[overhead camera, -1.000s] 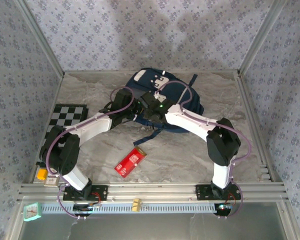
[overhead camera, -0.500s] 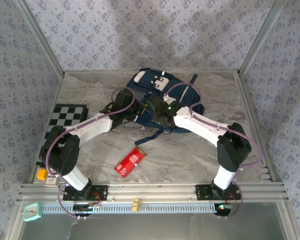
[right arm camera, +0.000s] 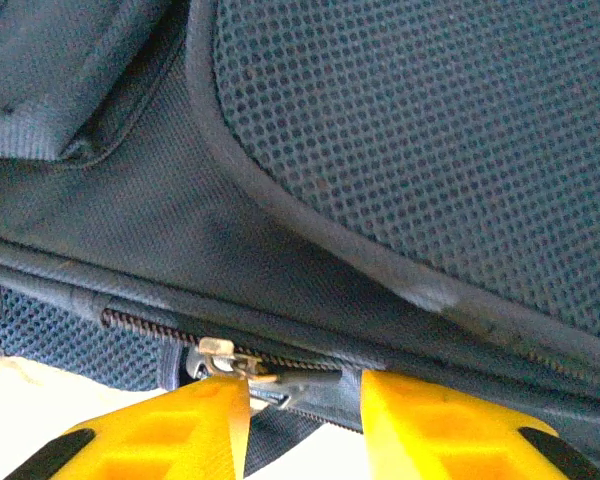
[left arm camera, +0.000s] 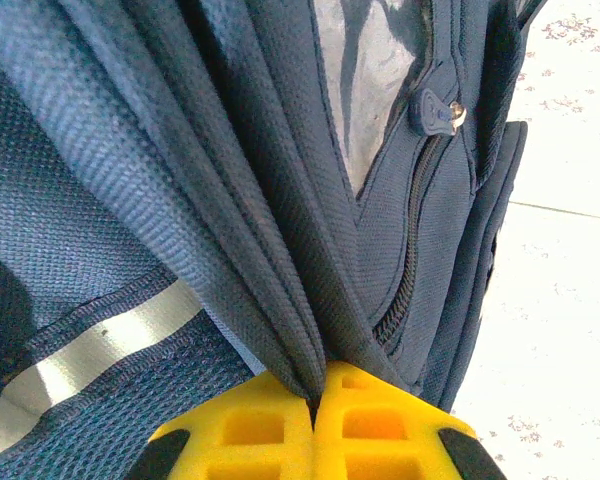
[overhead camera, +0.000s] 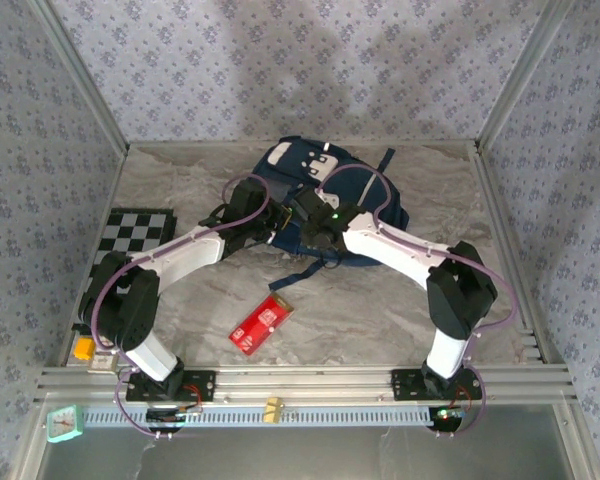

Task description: Pack books, pencil case, and school supplies into a backpack

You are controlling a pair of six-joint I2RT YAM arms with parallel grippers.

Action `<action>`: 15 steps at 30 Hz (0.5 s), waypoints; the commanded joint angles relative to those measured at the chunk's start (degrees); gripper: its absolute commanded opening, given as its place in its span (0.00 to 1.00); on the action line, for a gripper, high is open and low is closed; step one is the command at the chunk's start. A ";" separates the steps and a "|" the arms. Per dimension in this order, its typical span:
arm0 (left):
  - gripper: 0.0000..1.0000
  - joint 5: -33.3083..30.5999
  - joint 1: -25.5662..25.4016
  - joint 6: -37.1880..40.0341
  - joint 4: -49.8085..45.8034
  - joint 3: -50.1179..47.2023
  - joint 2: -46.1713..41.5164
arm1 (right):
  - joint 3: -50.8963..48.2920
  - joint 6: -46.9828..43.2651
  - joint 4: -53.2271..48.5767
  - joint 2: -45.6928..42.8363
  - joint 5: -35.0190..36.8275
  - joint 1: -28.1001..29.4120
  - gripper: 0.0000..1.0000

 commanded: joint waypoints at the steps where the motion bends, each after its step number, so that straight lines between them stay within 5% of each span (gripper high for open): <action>1: 0.00 1.24 -0.08 1.06 1.81 1.61 -2.69 | -0.18 -3.19 2.40 1.00 0.93 -0.60 0.37; 8: 0.00 1.62 -0.21 0.40 2.40 1.79 -1.85 | 1.25 -6.57 8.05 3.22 -1.24 -1.74 0.37; 15: 0.00 1.48 -0.15 0.89 1.89 2.09 -1.87 | 2.32 -9.62 7.91 3.47 1.00 -2.19 0.19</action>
